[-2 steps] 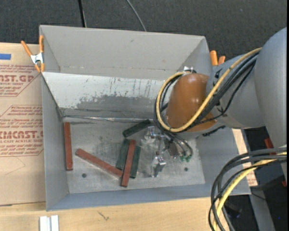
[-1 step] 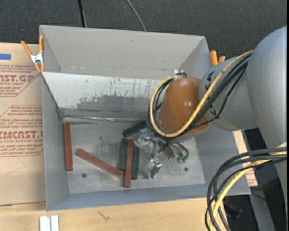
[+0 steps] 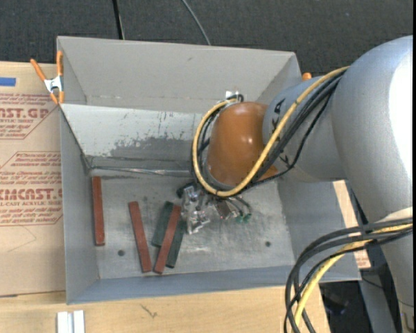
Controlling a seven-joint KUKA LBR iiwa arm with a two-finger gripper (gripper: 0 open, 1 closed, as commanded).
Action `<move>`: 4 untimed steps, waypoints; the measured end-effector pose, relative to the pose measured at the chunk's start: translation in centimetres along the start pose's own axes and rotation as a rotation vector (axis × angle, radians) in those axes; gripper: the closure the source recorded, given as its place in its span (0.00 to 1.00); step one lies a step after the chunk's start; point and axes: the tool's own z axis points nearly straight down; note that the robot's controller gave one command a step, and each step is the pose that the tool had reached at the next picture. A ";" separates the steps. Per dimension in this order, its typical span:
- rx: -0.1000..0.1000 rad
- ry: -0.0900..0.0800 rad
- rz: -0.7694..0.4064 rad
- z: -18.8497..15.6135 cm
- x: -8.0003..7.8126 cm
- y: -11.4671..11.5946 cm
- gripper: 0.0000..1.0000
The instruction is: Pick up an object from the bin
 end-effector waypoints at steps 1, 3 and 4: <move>-0.003 0.019 -0.001 0.4 0.5 0.1 0.00; -0.003 -0.002 -0.384 0.1 -0.7 2.5 1.00; -0.003 -0.002 -0.384 0.1 -0.7 2.5 1.00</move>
Offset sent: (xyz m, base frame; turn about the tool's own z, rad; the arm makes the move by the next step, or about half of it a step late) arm 0.0000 0.0000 0.0000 0.0000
